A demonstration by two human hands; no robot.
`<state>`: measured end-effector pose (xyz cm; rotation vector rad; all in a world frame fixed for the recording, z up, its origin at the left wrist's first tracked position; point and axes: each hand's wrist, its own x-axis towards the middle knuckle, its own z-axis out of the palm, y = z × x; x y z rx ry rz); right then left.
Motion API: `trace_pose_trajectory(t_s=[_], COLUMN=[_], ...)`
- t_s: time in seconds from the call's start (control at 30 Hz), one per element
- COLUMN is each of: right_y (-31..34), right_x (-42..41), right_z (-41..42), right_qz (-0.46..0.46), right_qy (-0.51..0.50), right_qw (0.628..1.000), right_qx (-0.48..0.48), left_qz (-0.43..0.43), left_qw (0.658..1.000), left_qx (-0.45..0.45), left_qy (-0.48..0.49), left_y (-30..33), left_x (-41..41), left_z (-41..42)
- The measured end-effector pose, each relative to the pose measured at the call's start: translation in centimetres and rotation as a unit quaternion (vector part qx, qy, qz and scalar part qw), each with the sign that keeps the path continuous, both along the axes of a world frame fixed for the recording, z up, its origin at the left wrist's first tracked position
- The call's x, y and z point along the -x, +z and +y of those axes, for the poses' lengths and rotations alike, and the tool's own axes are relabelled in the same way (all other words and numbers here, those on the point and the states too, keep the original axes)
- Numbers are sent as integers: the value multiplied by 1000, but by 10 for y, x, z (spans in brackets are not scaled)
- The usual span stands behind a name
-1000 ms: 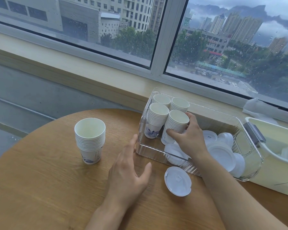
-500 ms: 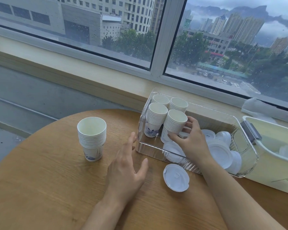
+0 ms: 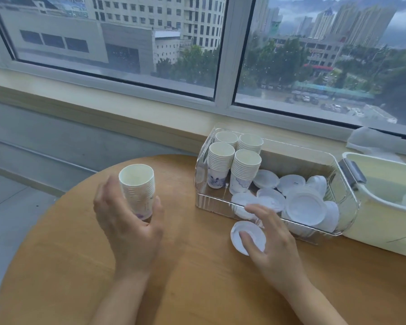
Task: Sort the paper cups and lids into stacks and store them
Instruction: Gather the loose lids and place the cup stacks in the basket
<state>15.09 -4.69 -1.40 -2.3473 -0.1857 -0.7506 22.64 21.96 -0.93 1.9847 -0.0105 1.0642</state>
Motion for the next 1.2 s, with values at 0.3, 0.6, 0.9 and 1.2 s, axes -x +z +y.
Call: trace_pose_trajectory(t_s=[0.3,0.6,0.9,1.2], right_y=[-12,-17,-18,-18], right_x=[7,3,1,2], right_z=[-10,-14,-17,-17], right_qz=[38,48,54,59], right_qy=[-4,-13,-17,-11], right_qw=[997,988,975,976], right_qx=[-67,-148,-213,-208], left_qz=[162,144,55,97], left_qw=[971,975,963,954], left_qx=[153,139,122,76], left_qy=[-81,-94,-233,-273], left_y=[-18,-5,49,50], left_x=[-21,-3,17,-10], left_z=[11,-7,-65,-107])
